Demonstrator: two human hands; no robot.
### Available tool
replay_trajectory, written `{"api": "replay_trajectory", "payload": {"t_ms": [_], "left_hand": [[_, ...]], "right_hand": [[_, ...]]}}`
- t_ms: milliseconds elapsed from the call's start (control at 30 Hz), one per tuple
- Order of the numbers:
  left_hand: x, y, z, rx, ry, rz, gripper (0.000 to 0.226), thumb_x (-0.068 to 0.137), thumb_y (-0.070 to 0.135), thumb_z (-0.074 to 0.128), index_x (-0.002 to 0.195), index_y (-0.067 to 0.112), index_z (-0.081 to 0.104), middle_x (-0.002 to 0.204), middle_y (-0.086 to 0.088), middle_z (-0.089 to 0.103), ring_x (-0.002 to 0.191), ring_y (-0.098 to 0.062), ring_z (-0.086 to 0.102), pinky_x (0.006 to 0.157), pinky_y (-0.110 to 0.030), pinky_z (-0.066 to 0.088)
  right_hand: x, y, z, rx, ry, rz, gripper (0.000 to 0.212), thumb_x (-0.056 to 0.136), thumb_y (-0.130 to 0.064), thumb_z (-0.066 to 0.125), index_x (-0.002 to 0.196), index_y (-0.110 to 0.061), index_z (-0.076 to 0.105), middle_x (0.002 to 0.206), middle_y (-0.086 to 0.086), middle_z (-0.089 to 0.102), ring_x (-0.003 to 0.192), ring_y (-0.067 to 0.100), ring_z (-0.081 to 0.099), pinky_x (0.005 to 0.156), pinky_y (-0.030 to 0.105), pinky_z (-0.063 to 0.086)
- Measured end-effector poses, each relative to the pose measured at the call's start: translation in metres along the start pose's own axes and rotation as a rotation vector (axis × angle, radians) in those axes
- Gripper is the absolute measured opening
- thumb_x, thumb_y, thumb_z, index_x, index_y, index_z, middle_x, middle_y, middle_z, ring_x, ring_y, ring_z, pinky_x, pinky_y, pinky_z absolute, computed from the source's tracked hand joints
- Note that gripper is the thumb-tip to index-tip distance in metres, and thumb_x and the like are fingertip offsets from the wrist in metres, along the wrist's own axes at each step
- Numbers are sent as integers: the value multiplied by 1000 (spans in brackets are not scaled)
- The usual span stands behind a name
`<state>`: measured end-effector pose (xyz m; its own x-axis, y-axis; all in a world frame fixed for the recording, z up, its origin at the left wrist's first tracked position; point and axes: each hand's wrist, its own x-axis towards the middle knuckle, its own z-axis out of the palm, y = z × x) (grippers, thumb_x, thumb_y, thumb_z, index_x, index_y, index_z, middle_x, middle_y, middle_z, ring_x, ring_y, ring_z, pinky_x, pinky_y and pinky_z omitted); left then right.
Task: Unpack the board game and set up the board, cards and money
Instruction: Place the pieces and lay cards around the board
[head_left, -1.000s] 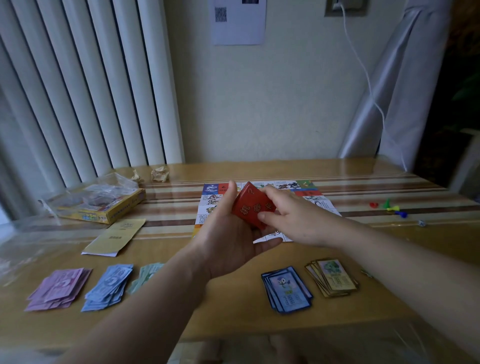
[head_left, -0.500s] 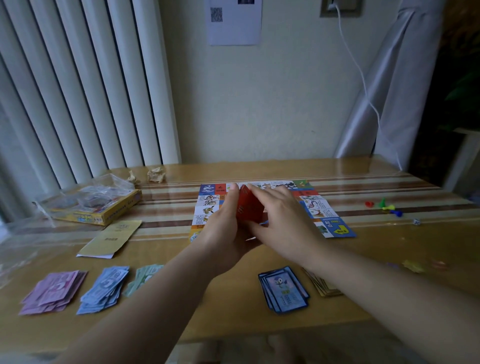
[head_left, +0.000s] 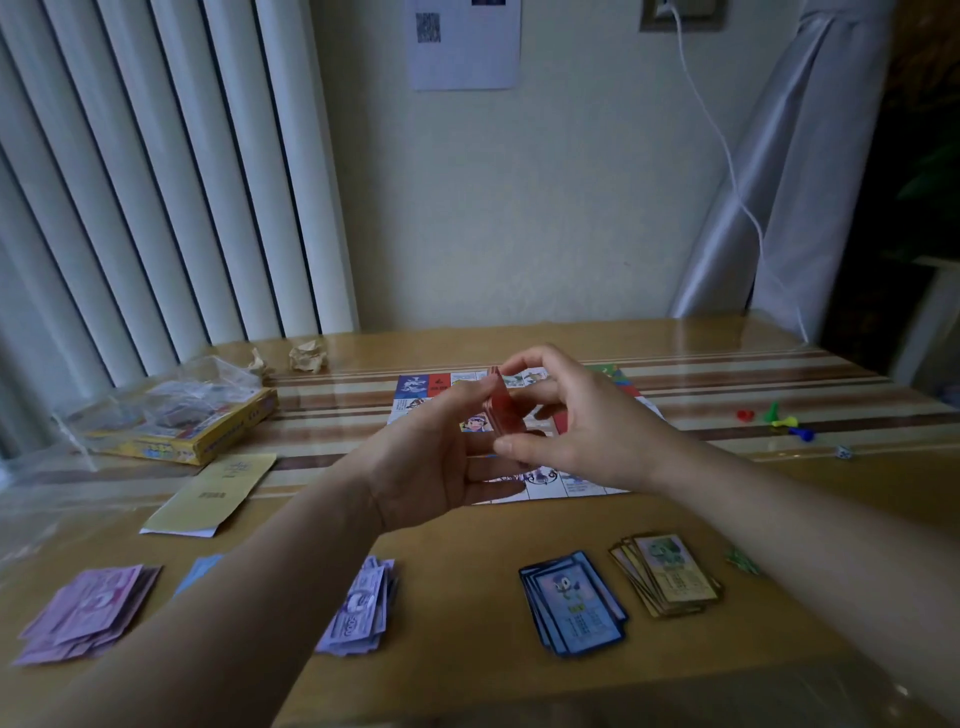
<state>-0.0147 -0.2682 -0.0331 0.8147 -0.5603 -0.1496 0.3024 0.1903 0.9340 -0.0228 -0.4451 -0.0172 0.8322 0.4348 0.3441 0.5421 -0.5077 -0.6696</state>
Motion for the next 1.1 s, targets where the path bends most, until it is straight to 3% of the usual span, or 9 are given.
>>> {"api": "replay_trajectory", "payload": {"t_ms": [67, 167, 300, 400, 533, 767, 900, 1033, 1100], "left_hand": [[3, 3, -4, -9, -2, -16, 55, 72, 43, 66, 118, 12, 60, 102, -14, 66, 78, -22, 68, 89, -39, 52], [7, 9, -9, -7, -3, -56, 64, 73, 44, 64, 126, 9, 57, 111, -22, 62, 76, -24, 69, 85, -37, 53], [17, 20, -16, -6, -4, -64, 71, 71, 52, 62, 127, 10, 54, 119, -28, 61, 77, -25, 71, 87, -36, 53], [27, 28, -19, -37, -16, -70, 79, 68, 54, 65, 128, 5, 50, 122, -32, 57, 76, -24, 71, 88, -34, 55], [43, 38, -21, -61, -37, -91, 70, 73, 54, 58, 122, 4, 51, 125, -30, 56, 70, -23, 70, 87, -32, 55], [65, 50, -29, -98, -78, -128, 80, 72, 69, 54, 118, 5, 59, 107, -12, 68, 67, -16, 69, 77, -33, 56], [79, 43, -34, -14, -99, -23, 74, 49, 60, 84, 106, 14, 72, 101, -2, 69, 70, -8, 58, 67, -21, 50], [95, 40, -37, 11, -52, -22, 66, 51, 57, 83, 102, 16, 73, 104, -2, 70, 85, -9, 62, 79, -25, 46], [101, 42, -36, 0, -47, -27, 57, 59, 54, 80, 99, 14, 74, 100, -3, 71, 87, -12, 65, 86, -28, 46]], "right_hand": [[1, 1, -1, -7, 9, -18, 63, 78, -32, 76, 126, -34, 35, 125, -15, 58, 104, -1, 57, 90, 22, 44], [4, 1, -7, -118, -55, -81, 91, 70, -37, 81, 138, -44, 21, 146, -21, 29, 114, -6, 48, 88, 10, 44], [19, 7, -21, -356, -158, -205, 88, 74, -36, 77, 142, -38, 20, 151, -27, 8, 114, -3, 48, 88, -2, 35], [35, 9, -28, -468, -173, -260, 85, 78, -36, 74, 142, -33, 20, 154, -18, 14, 109, 1, 54, 89, 9, 42], [56, 14, -35, -461, -128, -310, 77, 77, -27, 75, 138, -22, 29, 139, -7, 45, 101, 6, 58, 89, 25, 48], [76, 26, -50, -468, -101, -252, 70, 70, -31, 78, 125, -23, 34, 96, -23, 46, 95, 9, 57, 82, 29, 50], [87, 33, -57, -390, -66, -154, 60, 70, -38, 79, 114, -29, 40, 113, -10, 50, 107, 6, 48, 92, 23, 43], [95, 38, -60, -385, -129, -102, 53, 73, -36, 78, 112, -30, 43, 122, -12, 47, 110, -1, 40, 87, 7, 34], [99, 41, -61, -316, -121, -94, 51, 70, -35, 80, 108, -28, 46, 125, -12, 51, 113, 3, 46, 94, 12, 37]]}}
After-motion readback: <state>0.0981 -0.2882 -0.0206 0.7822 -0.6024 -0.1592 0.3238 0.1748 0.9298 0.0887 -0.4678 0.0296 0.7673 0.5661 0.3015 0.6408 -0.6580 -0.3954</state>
